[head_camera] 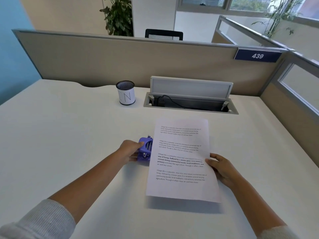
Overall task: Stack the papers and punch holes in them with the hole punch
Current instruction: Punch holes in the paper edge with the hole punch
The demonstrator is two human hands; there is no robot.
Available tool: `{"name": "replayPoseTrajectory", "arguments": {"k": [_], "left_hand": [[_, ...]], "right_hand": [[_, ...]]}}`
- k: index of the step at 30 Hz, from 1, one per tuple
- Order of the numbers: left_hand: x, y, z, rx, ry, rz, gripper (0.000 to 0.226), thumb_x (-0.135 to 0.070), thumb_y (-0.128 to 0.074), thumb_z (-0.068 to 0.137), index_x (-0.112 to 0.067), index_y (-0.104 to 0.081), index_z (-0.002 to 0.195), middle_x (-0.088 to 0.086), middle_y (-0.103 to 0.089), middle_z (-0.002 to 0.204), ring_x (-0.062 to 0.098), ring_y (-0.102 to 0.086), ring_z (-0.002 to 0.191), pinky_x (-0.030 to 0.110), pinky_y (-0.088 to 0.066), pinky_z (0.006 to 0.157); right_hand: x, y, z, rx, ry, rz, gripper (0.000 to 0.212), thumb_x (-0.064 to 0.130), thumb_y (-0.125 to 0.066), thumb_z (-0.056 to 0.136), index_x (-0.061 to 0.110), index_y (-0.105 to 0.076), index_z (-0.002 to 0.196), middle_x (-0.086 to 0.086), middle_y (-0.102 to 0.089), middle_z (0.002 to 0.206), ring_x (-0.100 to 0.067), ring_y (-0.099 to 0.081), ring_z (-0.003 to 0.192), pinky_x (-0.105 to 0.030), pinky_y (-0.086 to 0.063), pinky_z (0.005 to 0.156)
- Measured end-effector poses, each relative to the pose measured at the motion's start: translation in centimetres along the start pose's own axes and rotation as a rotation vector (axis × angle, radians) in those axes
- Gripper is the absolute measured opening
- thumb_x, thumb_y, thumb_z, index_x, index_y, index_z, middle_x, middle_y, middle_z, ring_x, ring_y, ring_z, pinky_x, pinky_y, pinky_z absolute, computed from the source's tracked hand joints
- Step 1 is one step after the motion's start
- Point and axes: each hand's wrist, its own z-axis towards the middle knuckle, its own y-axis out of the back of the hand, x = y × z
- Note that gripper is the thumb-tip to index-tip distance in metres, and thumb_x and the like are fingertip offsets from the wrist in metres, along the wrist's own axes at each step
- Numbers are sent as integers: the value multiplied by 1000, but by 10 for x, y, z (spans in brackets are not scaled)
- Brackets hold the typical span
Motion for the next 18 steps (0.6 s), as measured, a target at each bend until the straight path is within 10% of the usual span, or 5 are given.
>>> {"name": "replayPoseTrajectory", "arguments": {"k": [18], "left_hand": [[7, -10, -8, 56, -18, -47, 18, -19, -57, 90, -7, -55, 77, 11, -64, 76, 22, -62, 66, 30, -51, 54]], "right_hand": [[-1, 4, 2, -91, 44, -104, 18, 2, -57, 88, 10, -62, 103, -18, -71, 93, -25, -70, 67, -36, -60, 61]]}}
